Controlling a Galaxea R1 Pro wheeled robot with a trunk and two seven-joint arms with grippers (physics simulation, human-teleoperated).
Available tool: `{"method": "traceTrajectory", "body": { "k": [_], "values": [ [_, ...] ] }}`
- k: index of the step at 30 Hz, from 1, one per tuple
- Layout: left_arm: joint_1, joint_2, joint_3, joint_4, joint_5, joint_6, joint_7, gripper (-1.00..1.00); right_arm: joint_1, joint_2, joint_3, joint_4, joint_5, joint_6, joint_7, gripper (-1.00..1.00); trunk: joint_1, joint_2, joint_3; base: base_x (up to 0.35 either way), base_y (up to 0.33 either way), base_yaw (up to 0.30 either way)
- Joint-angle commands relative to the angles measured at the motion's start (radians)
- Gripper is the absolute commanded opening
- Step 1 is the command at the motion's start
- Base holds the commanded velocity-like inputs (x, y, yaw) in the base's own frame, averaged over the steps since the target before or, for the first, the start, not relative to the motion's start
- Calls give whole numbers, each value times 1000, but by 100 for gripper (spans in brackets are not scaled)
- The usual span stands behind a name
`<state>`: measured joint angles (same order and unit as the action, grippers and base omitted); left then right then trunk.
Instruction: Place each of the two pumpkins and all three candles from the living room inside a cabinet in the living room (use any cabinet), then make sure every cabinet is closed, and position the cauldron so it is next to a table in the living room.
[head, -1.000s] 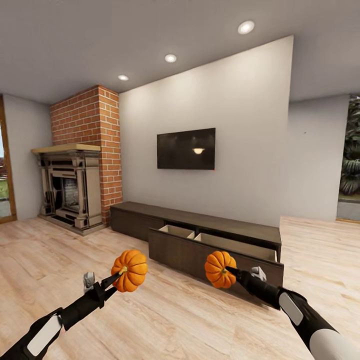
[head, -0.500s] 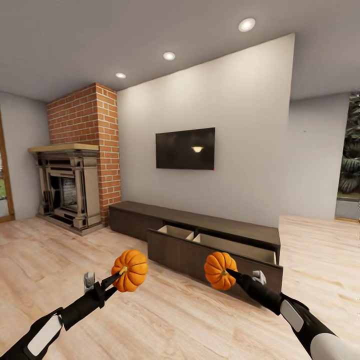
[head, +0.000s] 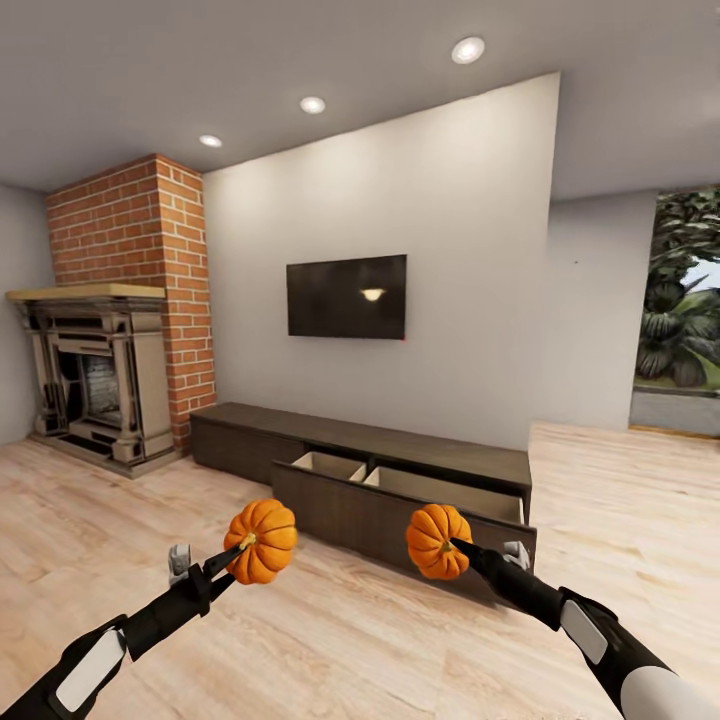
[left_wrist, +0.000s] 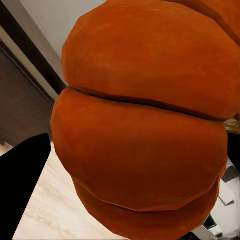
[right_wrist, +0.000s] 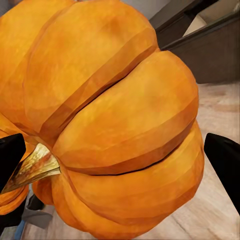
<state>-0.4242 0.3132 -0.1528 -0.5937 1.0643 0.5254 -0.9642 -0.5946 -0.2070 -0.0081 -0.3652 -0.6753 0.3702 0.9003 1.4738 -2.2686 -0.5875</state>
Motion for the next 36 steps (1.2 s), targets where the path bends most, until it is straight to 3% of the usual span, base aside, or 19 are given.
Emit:
{"method": "traceTrajectory", "body": {
  "k": [1,36],
  "values": [
    [-1,1,-5,0,10,7,1,-100,-1,0,-1,0,-6,9,0,-100,-4,7,1,0,0,-185],
    [-1,1,-5,0,10,7,0,-100,-1,0,0,2,-6,5,2,-100,-138,252,65,0,0,-191]
  ]
}}
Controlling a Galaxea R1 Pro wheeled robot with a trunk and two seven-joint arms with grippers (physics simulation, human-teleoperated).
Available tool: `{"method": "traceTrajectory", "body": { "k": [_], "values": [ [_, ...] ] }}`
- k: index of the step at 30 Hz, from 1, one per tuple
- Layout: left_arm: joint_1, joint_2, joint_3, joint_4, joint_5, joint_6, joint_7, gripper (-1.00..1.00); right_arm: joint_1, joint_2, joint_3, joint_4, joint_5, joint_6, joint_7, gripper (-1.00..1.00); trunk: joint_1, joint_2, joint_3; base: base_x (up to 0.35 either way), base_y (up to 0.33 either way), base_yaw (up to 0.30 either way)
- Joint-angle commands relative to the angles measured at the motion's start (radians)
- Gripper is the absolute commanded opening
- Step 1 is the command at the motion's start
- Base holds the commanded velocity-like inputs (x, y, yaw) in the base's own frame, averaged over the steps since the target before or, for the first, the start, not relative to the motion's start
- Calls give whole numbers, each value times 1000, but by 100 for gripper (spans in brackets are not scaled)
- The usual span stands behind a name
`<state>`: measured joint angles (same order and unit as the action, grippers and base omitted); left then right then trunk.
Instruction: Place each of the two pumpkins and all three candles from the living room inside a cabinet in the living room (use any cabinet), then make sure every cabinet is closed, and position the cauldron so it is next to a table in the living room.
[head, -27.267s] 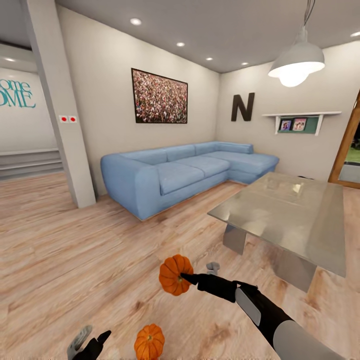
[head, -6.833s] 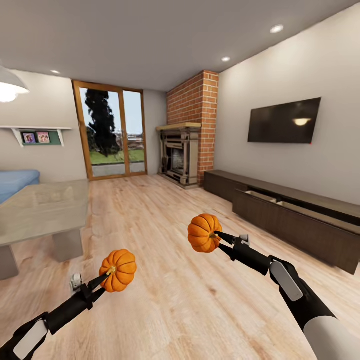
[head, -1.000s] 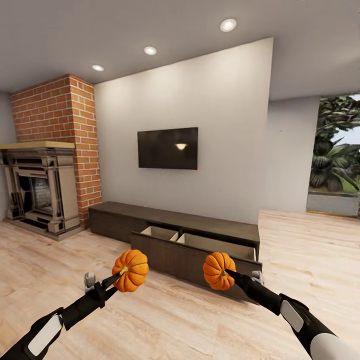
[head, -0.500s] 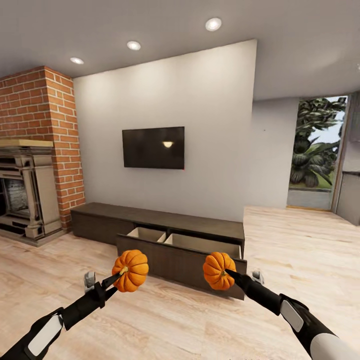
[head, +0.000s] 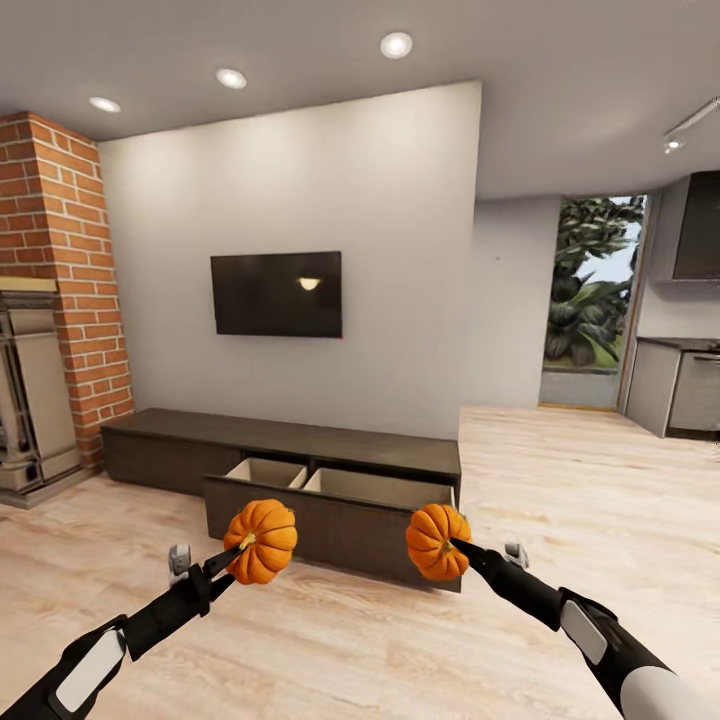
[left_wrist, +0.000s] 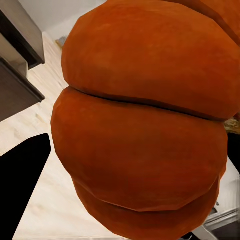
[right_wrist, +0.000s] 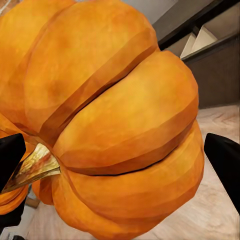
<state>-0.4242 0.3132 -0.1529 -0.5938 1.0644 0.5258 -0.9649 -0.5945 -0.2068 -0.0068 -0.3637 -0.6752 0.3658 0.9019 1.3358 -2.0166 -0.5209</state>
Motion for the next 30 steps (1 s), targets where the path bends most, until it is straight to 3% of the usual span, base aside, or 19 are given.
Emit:
{"method": "traceTrajectory", "body": {
  "k": [1,14,30],
  "values": [
    [-1,1,-5,0,9,7,1,-100,-1,0,-1,0,-6,9,0,-100,0,0,-2,0,0,-190],
    [-1,3,-4,0,11,8,-3,-100,-1,0,-1,0,-5,5,1,-100,0,0,-11,92,77,-85],
    [-1,3,-4,0,11,8,-3,-100,-1,0,2,0,-1,4,2,-100,0,0,-11,231,213,-243]
  ]
}}
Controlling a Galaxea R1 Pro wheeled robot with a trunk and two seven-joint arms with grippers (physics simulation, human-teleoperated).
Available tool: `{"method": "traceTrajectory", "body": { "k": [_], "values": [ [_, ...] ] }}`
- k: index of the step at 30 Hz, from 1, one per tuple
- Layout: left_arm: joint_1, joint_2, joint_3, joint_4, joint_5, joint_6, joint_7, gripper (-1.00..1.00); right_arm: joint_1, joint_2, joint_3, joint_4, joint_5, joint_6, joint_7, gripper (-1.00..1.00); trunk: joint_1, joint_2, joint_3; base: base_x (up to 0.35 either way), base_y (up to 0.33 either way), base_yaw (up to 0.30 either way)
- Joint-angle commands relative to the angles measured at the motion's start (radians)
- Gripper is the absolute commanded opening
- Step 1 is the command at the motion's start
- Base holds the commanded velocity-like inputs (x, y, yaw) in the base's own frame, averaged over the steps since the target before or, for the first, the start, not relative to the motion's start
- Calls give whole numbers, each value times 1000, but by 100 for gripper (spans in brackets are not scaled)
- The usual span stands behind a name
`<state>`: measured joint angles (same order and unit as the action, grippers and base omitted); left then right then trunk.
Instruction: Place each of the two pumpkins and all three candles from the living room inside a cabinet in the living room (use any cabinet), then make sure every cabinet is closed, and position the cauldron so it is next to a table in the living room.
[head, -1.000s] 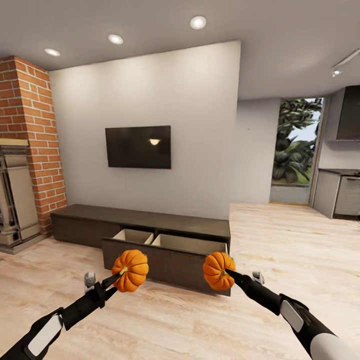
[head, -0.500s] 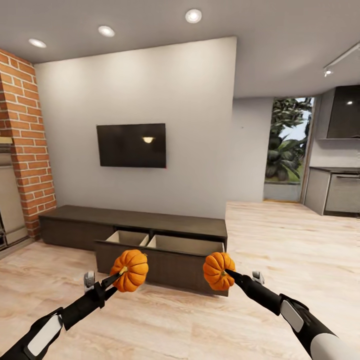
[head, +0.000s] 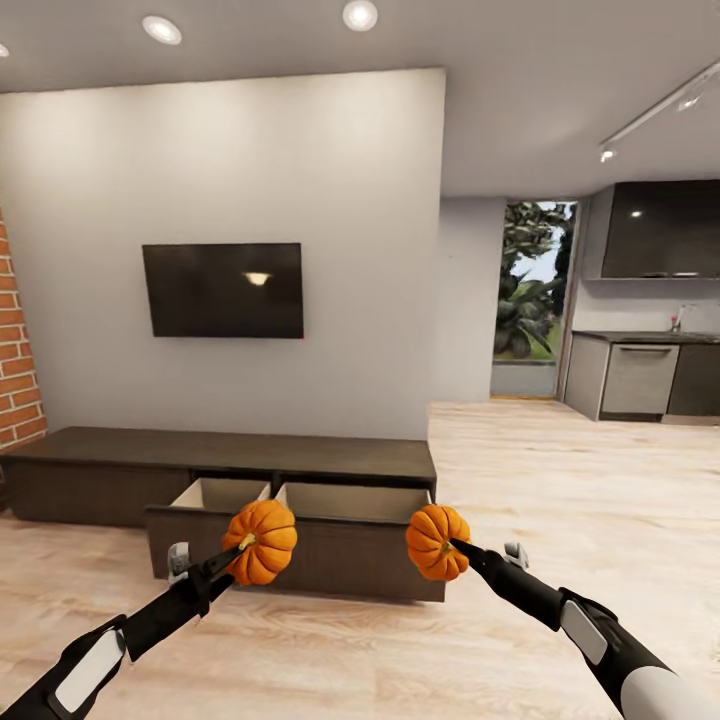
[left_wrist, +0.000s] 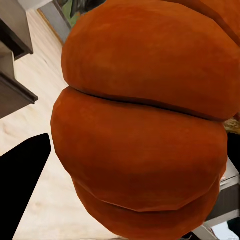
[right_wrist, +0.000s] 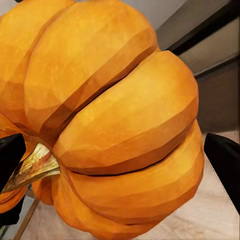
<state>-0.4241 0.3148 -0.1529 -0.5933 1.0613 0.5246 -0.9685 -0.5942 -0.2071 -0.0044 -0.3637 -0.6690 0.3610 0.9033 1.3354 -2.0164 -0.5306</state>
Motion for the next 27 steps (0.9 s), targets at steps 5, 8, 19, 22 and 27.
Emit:
{"method": "traceTrajectory", "body": {
  "k": [5,8,19,22,27],
  "values": [
    [-1,1,-4,0,14,9,1,-100,-1,0,-1,0,-6,9,2,-100,0,-1,-2,178,248,-166],
    [-1,1,-4,0,14,9,1,-100,-1,2,0,0,-6,13,2,-100,0,-1,-2,219,199,-19],
    [-1,2,-3,-9,23,27,-9,-100,-1,2,0,0,-6,10,1,-100,0,-1,-15,34,29,-102],
    [-1,3,-2,-40,17,109,-6,-100,-1,2,0,0,-5,9,3,-100,-8,13,-11,1,0,-43],
    [0,4,0,-51,14,147,-4,-100,-1,2,0,0,-5,9,3,-100,-27,48,2,0,0,-15]
  ]
}}
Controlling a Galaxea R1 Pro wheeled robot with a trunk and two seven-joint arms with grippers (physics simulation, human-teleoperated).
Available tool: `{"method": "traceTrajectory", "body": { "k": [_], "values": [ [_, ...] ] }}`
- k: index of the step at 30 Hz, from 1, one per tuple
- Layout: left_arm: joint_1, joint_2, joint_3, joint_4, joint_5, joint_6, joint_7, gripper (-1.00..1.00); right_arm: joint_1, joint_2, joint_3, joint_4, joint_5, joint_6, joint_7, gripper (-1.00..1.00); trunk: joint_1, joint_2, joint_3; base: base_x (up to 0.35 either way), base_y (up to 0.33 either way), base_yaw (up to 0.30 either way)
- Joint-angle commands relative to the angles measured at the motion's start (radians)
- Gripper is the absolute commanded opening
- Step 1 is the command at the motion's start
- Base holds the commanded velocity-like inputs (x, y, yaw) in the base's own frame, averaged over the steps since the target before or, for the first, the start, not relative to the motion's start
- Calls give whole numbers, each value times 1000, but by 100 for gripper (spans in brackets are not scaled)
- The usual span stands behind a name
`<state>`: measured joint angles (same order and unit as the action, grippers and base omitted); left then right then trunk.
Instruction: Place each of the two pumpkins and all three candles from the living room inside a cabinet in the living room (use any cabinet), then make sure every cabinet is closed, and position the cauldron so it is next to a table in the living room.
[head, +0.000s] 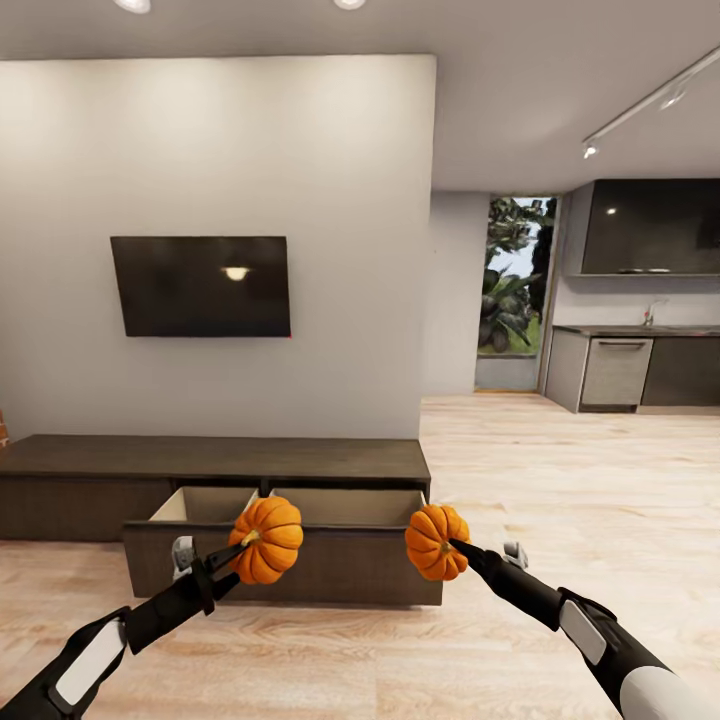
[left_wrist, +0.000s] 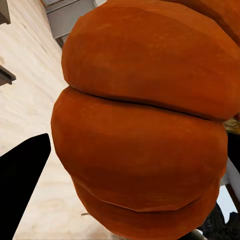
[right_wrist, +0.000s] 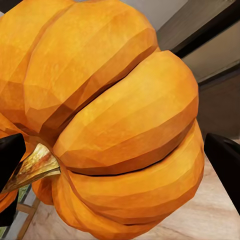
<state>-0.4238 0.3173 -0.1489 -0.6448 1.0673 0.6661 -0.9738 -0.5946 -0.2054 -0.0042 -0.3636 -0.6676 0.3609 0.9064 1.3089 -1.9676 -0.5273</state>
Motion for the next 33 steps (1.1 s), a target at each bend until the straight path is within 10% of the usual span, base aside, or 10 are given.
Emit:
{"method": "traceTrajectory", "body": {
  "k": [1,33],
  "values": [
    [-1,1,-4,0,8,9,1,-100,-1,0,0,0,-6,9,0,-100,-4,7,1,0,0,-18],
    [-1,0,-3,-1,8,14,7,-100,-1,-1,6,-1,-4,-39,-3,-100,-127,231,59,0,0,-1]
  ]
}}
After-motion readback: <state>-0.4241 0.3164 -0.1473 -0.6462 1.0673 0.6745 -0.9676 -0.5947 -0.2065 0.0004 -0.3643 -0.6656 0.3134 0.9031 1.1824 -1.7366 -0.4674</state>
